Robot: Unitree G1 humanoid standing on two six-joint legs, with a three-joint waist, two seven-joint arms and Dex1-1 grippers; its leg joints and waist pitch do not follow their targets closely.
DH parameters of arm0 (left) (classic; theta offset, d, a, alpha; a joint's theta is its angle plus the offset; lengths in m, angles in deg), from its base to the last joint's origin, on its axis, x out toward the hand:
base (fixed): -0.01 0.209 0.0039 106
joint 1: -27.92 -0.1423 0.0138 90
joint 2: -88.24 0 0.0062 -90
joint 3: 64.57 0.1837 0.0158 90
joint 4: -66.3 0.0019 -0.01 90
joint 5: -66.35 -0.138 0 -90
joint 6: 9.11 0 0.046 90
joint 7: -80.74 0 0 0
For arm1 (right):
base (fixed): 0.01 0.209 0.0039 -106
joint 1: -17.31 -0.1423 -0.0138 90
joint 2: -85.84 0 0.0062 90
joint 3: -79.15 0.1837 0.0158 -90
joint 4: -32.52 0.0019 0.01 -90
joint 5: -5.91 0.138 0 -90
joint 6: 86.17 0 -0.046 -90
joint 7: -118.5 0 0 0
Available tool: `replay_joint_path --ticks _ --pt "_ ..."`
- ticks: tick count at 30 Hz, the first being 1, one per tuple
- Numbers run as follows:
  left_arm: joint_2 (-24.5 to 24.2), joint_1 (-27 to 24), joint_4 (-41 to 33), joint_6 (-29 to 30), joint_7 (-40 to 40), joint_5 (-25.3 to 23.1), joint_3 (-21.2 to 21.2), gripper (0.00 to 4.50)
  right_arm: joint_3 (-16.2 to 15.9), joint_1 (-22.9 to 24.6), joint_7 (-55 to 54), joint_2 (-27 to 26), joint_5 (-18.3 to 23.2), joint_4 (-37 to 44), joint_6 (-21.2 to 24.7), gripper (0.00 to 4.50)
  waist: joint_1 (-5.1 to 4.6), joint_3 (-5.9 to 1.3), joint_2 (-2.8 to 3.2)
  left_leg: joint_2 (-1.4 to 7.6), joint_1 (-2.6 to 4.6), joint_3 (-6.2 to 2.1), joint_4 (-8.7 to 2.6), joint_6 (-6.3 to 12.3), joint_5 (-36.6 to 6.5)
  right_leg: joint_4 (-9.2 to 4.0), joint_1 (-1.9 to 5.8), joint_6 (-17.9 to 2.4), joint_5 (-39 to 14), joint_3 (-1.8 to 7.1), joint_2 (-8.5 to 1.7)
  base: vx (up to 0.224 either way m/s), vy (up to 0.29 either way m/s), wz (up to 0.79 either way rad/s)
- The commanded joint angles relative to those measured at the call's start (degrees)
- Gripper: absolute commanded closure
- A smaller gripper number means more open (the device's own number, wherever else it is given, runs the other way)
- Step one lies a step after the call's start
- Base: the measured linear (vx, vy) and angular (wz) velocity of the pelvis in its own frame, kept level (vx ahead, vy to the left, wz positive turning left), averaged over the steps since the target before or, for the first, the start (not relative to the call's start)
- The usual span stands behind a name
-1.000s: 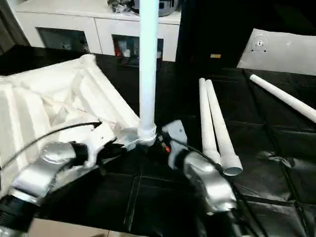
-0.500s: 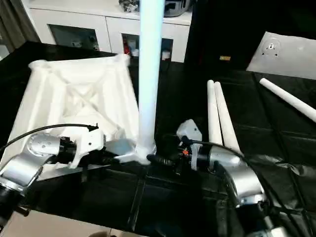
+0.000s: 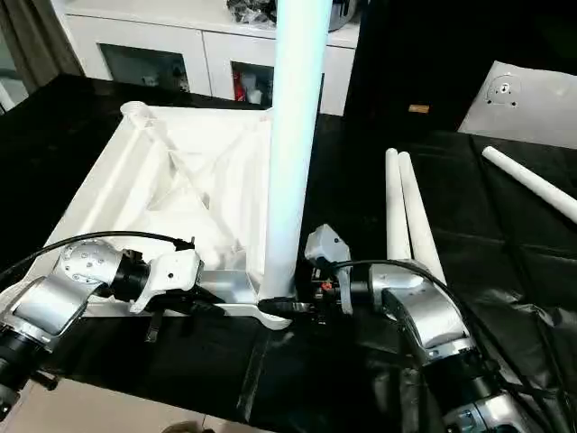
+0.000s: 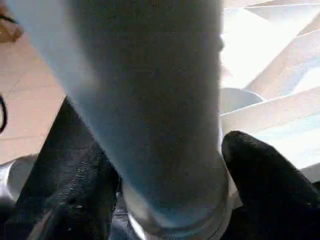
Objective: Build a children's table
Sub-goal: Rotate leg to tighten
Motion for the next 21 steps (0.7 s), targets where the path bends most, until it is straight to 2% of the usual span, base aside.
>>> replay_joint_path --ticks 1,6,7,13,15,16,17,21 --pt "-0.2 0.5 1.3 -1.6 -2.1 -2.1 2.4 4.50 -0.5 0.0 1.1 0.7 -0.5 0.0 0.3 1.45 -0.20 -3.27 -0.10 2.88 0.25 -0.53 -3.76 2.23 -5.9 -3.51 2.55 -14.7 0.9 2.05 -4.15 0.000 0.000 0.00" --pt "-0.3 0.7 1.9 -2.0 -1.9 -2.1 2.4 4.50 -1.0 0.1 1.4 0.7 -0.9 -0.3 -0.2 1.76 -0.18 -3.29 -0.06 2.88 0.28 -0.51 -3.74 2.10 -5.9 -3.50 2.47 -14.9 1.1 2.04 -4.14 0.000 0.000 0.00" --pt "-0.3 0.6 2.0 -2.1 -1.8 -2.1 2.4 4.50 -1.1 0.2 1.4 0.7 -1.0 -0.3 -0.3 1.78 -0.19 -3.30 -0.22 2.87 0.29 -0.48 -3.72 2.15 -5.9 -3.50 2.49 -14.9 1.1 2.05 -4.13 0.000 0.000 0.00" --pt "-0.1 0.1 2.2 -1.8 -1.0 -1.9 1.8 4.50 -1.5 0.6 0.9 0.5 -0.9 0.1 0.0 1.84 -0.17 -3.30 -0.15 2.90 0.33 -0.50 -3.74 2.17 -5.9 -3.49 2.46 -14.8 0.7 2.05 -4.16 0.000 0.000 0.00" --pt "0.6 -1.1 1.4 0.6 1.5 -0.5 -0.3 4.50 -1.0 1.3 -1.6 -1.1 -0.4 0.9 1.4 1.84 -0.18 -3.29 -0.13 2.88 0.29 -0.49 -3.72 2.20 -5.7 -3.44 2.46 -14.9 0.8 2.05 -4.16 0.000 0.000 0.00" --pt "1.0 -1.5 0.9 2.2 3.2 -0.1 -1.2 4.50 -0.8 1.6 -2.8 -1.8 -0.3 1.1 1.6 1.85 -0.27 -3.17 0.07 2.91 0.22 -0.55 -3.83 1.87 -6.3 -3.53 2.41 -14.9 0.4 2.03 -4.22 0.000 0.000 0.00" --pt "1.1 -1.6 0.7 2.6 3.6 0.0 -1.4 4.50 -0.7 1.7 -3.2 -2.0 -0.3 1.1 1.7 1.85 -0.36 -3.14 0.00 2.91 0.27 -0.52 -3.89 1.65 -6.8 -3.62 2.38 -14.9 -0.4 2.04 -4.20 0.000 0.000 0.00" --pt "4.9 -4.4 -4.5 12.5 14.4 1.6 -6.6 4.50 1.1 3.5 -13.6 -8.2 -1.0 0.9 2.6 1.85 -0.77 -2.48 -0.03 2.92 0.43 -0.70 -4.58 -0.49 -12.2 -4.71 1.94 -13.0 -11.9 2.19 -4.33 0.000 0.000 0.00"
